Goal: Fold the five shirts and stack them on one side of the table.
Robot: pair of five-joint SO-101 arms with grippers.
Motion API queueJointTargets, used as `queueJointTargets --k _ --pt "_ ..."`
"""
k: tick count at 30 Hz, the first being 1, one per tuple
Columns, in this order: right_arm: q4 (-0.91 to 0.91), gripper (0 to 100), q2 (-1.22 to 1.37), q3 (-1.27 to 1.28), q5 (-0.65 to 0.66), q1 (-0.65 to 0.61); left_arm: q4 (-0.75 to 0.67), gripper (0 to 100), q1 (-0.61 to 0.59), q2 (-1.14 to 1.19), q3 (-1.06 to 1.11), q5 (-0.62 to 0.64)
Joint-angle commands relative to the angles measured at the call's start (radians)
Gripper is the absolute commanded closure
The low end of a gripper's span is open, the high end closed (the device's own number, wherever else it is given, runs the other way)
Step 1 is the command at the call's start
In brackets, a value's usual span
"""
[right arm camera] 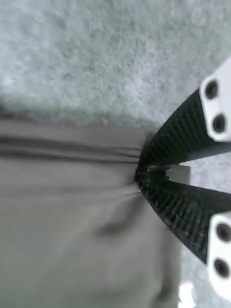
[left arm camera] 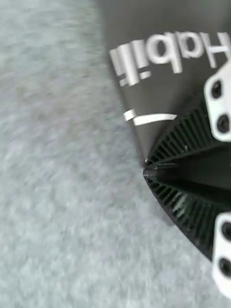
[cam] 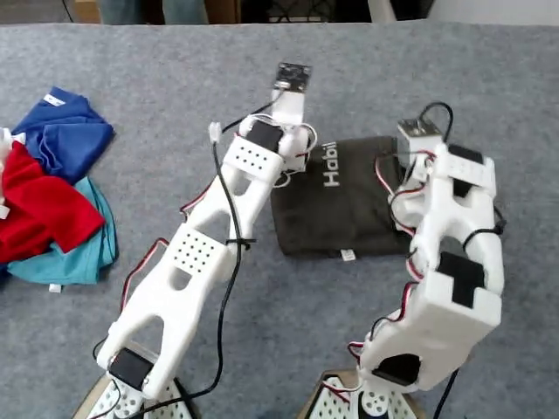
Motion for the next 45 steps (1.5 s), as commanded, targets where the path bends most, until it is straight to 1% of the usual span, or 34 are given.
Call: queueJointTargets --k 1,3,9,11,14,17,19,21,23,27,28,31,33,36,40,43,45 --pt "-0.044 98.4 0.071 -0.012 -0.009 0.063 -0.048 97 -0.061 0.009 -0.062 0.095" --pt "-0.012 98.4 0.088 -0.041 -0.009 0.068 -0.048 97 -0.070 0.015 -0.073 0.095" --pt "0.180 98.5 0.067 -0.196 -0.009 0.020 -0.038 97 -0.071 0.012 -0.085 0.092" --pt "0.256 98.5 0.035 -0.266 -0.014 0.014 -0.011 97 -0.079 -0.003 -0.139 0.091" --pt "0.356 98.4 -0.024 -0.375 -0.012 0.011 0.026 97 -0.099 -0.091 -0.125 0.091" --pt "0.427 98.4 -0.085 -0.467 -0.009 0.014 0.087 97 -0.143 -0.189 -0.125 0.087" --pt "0.497 98.4 -0.124 -0.506 -0.014 0.008 0.120 97 -0.176 -0.249 -0.125 0.048" --pt "0.562 98.4 -0.157 -0.519 -0.014 -0.017 0.164 97 -0.206 -0.301 -0.125 -0.041" --pt "0.592 98.4 -0.188 -0.481 -0.011 -0.026 0.227 97 -0.240 -0.348 -0.124 -0.137" --pt "0.566 98.3 -0.260 -0.363 -0.031 -0.032 0.284 97 -0.321 -0.442 -0.124 -0.304" --pt "0.555 98.3 -0.271 -0.328 -0.077 -0.035 0.313 97 -0.346 -0.459 -0.122 -0.330" --pt "0.522 98.2 -0.278 -0.228 -0.284 -0.040 0.440 97 -0.415 -0.489 -0.114 -0.394" --pt "0.491 96.3 -0.283 -0.171 -0.387 -0.063 0.457 97 -0.475 -0.485 -0.096 -0.416" --pt "0.410 87.6 -0.280 -0.090 -0.499 -0.074 0.456 97 -0.558 -0.494 -0.045 -0.417" --pt "0.238 69.5 -0.282 -0.007 -0.635 -0.077 0.456 97 -0.622 -0.494 0.021 -0.419" --pt "0.166 59.1 -0.275 -0.001 -0.686 -0.094 0.456 97 -0.648 -0.491 0.054 -0.419" --pt "0.123 56.5 -0.272 0.001 -0.712 -0.123 0.456 97 -0.661 -0.482 0.081 -0.419"
